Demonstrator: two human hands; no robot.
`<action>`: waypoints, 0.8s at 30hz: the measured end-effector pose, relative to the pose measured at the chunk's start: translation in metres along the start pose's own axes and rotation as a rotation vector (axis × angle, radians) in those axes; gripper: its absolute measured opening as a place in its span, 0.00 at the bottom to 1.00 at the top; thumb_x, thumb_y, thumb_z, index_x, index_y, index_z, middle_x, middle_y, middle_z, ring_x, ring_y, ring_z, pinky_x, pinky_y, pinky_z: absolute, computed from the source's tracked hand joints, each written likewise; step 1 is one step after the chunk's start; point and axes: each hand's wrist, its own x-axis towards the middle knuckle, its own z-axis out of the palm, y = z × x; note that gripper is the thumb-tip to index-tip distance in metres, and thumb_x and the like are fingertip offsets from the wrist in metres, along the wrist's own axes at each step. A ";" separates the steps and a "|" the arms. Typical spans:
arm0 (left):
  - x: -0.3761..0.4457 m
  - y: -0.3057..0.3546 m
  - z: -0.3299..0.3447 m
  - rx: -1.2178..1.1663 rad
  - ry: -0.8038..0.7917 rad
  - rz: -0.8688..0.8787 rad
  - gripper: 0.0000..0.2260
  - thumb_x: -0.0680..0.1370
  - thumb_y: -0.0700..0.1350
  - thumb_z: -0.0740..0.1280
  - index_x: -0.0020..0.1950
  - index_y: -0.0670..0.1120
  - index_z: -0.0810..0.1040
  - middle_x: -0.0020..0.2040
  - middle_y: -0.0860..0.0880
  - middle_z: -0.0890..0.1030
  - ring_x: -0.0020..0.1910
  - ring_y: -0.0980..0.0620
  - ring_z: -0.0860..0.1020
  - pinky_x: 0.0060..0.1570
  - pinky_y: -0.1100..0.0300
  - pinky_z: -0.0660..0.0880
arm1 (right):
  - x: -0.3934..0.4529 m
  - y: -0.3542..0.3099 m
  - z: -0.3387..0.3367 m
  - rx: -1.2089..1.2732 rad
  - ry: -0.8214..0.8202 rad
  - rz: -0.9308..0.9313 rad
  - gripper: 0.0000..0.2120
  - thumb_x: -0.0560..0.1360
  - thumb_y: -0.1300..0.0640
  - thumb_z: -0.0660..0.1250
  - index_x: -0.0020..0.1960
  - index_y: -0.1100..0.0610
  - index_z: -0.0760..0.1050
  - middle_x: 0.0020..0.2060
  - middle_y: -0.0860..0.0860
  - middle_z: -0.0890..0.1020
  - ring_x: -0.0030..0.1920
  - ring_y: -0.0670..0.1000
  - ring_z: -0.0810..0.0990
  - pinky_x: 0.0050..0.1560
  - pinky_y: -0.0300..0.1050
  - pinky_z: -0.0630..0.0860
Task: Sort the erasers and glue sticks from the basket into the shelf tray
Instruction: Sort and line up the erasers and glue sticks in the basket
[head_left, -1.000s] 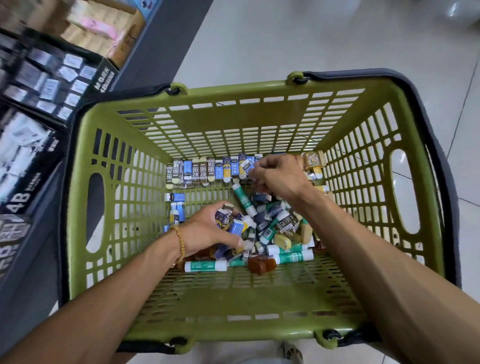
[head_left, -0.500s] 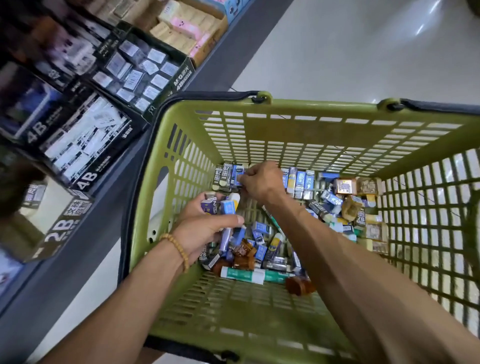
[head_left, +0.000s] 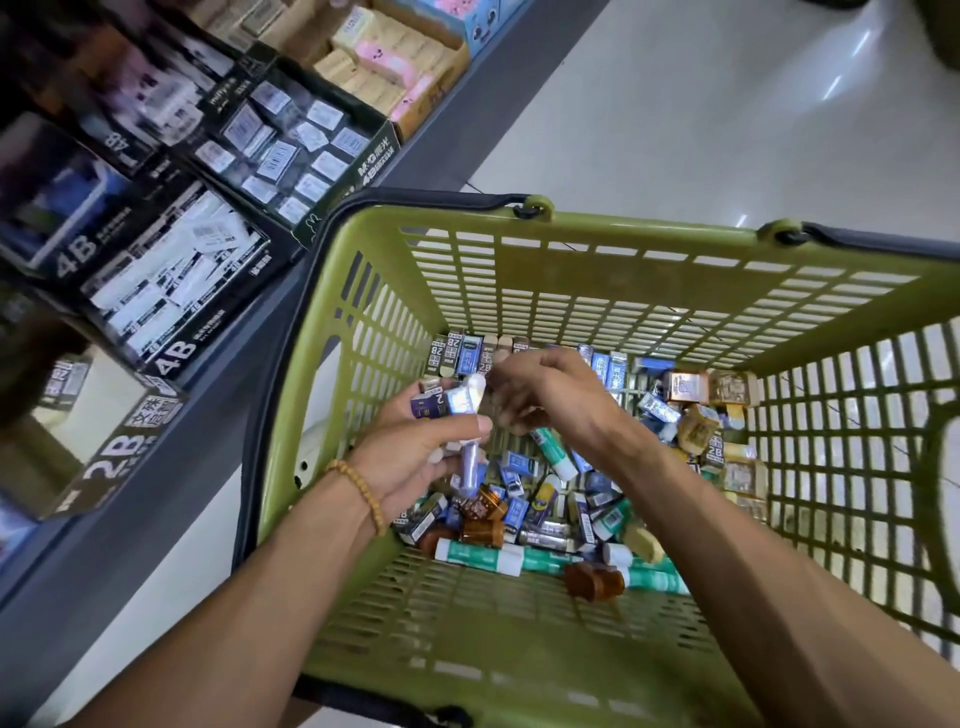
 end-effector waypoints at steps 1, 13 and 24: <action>-0.001 0.000 0.001 -0.052 -0.003 0.001 0.14 0.69 0.27 0.69 0.50 0.42 0.76 0.38 0.45 0.83 0.42 0.45 0.82 0.44 0.49 0.81 | -0.004 0.001 -0.003 -0.007 -0.009 0.012 0.11 0.80 0.56 0.66 0.46 0.64 0.80 0.35 0.57 0.82 0.34 0.52 0.80 0.37 0.46 0.76; 0.006 -0.003 0.001 -0.106 0.108 0.045 0.14 0.70 0.27 0.70 0.49 0.42 0.73 0.44 0.43 0.84 0.48 0.46 0.83 0.50 0.51 0.80 | -0.013 0.016 -0.010 -0.051 -0.095 0.094 0.03 0.75 0.68 0.71 0.47 0.62 0.78 0.33 0.55 0.83 0.33 0.51 0.82 0.36 0.41 0.81; 0.005 0.001 0.001 -0.068 0.130 0.030 0.21 0.62 0.29 0.74 0.51 0.42 0.73 0.46 0.43 0.80 0.45 0.45 0.80 0.49 0.53 0.77 | 0.061 0.027 0.015 -0.283 0.440 0.055 0.07 0.72 0.58 0.75 0.36 0.58 0.81 0.35 0.54 0.85 0.38 0.54 0.84 0.41 0.47 0.82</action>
